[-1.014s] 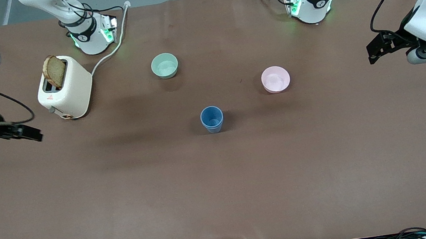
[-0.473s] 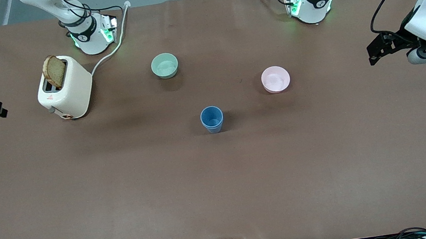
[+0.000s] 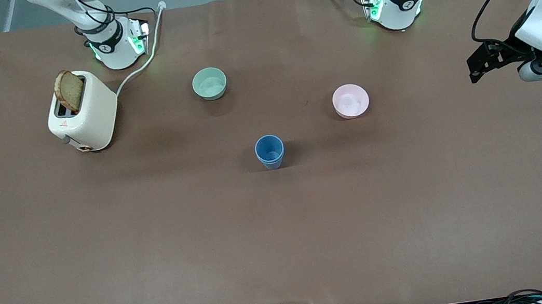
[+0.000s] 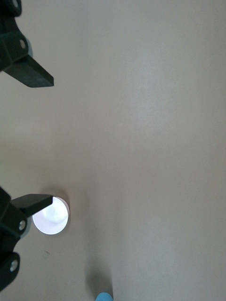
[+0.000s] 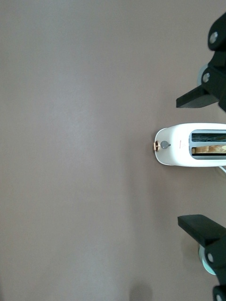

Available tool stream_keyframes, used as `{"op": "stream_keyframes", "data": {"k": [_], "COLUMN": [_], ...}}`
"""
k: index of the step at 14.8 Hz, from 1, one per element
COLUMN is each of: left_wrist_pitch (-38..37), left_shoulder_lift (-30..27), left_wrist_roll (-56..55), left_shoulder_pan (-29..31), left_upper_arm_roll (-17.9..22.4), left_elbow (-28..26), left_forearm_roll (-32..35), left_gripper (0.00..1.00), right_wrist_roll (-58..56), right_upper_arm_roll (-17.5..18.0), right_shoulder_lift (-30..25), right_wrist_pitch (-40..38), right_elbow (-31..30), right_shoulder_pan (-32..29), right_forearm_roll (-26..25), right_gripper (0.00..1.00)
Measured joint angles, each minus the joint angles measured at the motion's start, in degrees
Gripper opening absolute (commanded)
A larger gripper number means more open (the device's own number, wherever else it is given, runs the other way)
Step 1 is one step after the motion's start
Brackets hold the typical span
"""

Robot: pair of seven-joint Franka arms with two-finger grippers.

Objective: Stack blue cups with both arms

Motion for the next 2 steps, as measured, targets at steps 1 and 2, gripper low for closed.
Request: {"op": "stream_keyframes", "data": {"k": [1,2], "left_wrist_pitch": [0.00,0.00], "left_shoulder_lift": [0.00,0.00], "left_wrist_roll": [0.00,0.00], "left_shoulder_pan": [0.00,0.00], "left_upper_arm_roll": [0.00,0.00], "left_elbow": [0.00,0.00], "left_forearm_roll": [0.00,0.00], "left_gripper": [1.00,1.00], "right_wrist_roll": [0.00,0.01], "right_upper_arm_roll": [0.08,0.25], "right_shoulder_lift": [0.00,0.08], "right_wrist_pitch": [-0.64,-1.39], "right_elbow": [0.14,0.13], "right_shoulder_pan": [0.01,0.01], "right_forearm_roll": [0.00,0.00], "right_gripper": [1.00,1.00]}}
